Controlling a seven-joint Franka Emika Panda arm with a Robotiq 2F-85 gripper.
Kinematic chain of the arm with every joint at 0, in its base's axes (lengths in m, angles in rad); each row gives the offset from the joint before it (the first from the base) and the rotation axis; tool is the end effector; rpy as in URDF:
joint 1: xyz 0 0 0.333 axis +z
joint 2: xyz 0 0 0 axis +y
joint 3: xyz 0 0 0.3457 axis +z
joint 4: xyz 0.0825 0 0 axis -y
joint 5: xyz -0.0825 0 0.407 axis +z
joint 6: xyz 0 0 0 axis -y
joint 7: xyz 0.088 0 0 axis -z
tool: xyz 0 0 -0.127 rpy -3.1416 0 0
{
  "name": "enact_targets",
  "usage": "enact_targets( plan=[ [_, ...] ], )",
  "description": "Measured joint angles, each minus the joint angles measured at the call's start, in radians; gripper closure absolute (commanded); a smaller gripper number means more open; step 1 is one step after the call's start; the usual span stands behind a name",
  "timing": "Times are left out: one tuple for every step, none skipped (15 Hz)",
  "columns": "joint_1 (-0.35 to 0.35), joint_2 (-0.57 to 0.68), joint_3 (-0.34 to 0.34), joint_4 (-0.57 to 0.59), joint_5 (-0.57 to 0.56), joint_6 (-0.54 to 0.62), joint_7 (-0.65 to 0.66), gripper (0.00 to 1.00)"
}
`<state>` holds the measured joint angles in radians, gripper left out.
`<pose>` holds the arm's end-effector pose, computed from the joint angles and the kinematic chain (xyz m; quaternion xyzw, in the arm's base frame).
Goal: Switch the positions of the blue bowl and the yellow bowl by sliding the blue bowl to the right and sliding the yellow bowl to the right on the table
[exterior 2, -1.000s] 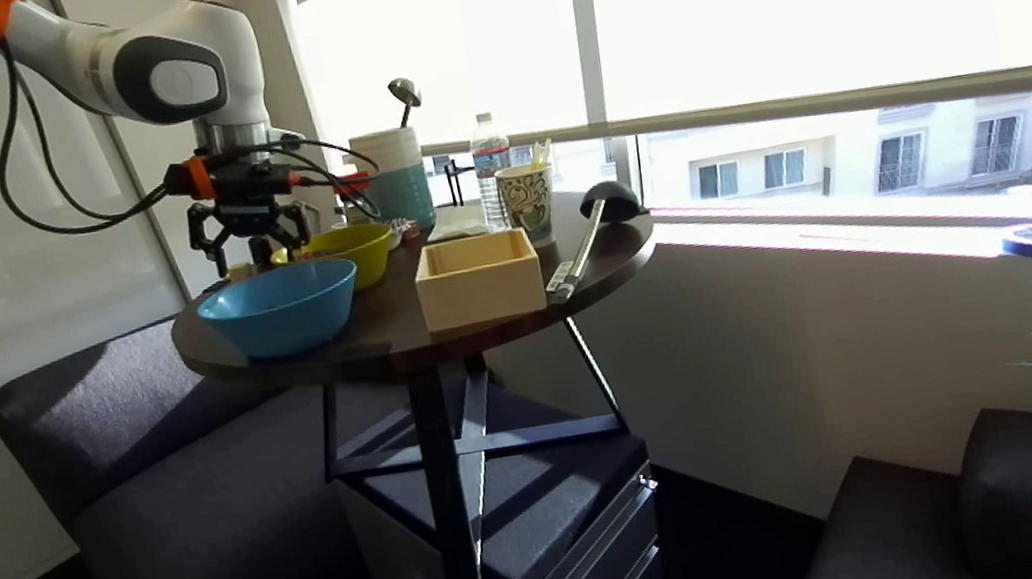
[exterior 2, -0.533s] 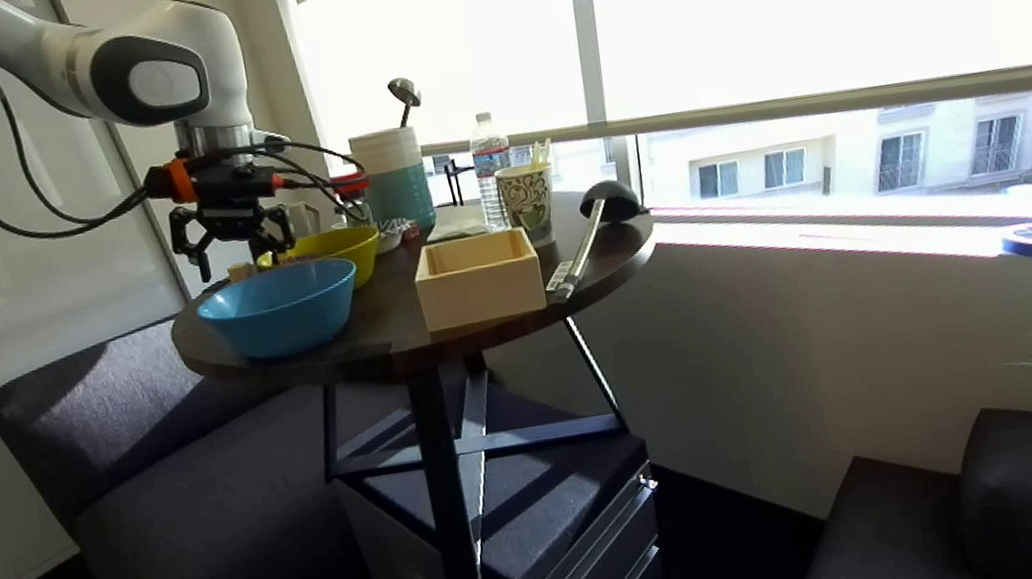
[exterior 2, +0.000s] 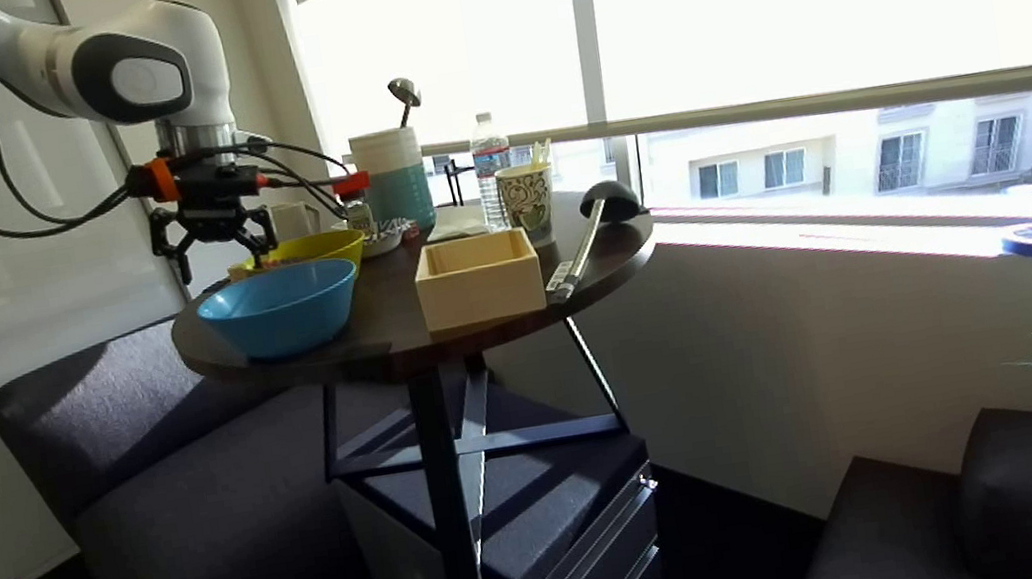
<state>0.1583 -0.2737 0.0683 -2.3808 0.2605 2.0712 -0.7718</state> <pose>0.4467 0.1218 0.4224 -0.9027 -0.4173 -0.0112 0.1045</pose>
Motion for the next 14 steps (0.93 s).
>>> enact_targets(
  plan=[
    [0.002,-0.003,0.001,0.000,0.000,-0.008,0.000,0.00],
    [0.004,-0.006,0.003,0.000,0.000,-0.015,0.000,0.00],
    [0.006,-0.009,0.004,0.000,0.000,-0.024,0.001,0.00],
    [0.007,-0.011,0.006,0.000,0.000,-0.034,0.001,0.00],
    [0.009,-0.013,0.007,0.000,0.000,-0.043,0.002,0.00],
    [0.011,-0.015,0.008,0.000,0.000,-0.052,0.002,0.00],
    [0.014,-0.016,0.008,0.000,0.000,-0.061,0.003,0.00],
    [0.016,-0.017,0.009,0.000,0.000,-0.070,0.003,0.00],
    [0.018,-0.018,0.010,0.000,0.000,-0.079,0.003,0.00],
    [0.019,-0.019,0.012,0.000,-0.001,-0.085,0.004,0.00],
    [0.020,-0.019,0.013,0.000,-0.001,-0.088,0.004,0.00],
    [0.021,-0.019,0.014,0.000,-0.001,-0.091,0.004,0.00],
    [0.021,-0.019,0.015,0.000,-0.001,-0.095,0.004,0.00],
    [0.023,-0.020,0.015,0.000,-0.001,-0.099,0.004,0.00]
  ],
)
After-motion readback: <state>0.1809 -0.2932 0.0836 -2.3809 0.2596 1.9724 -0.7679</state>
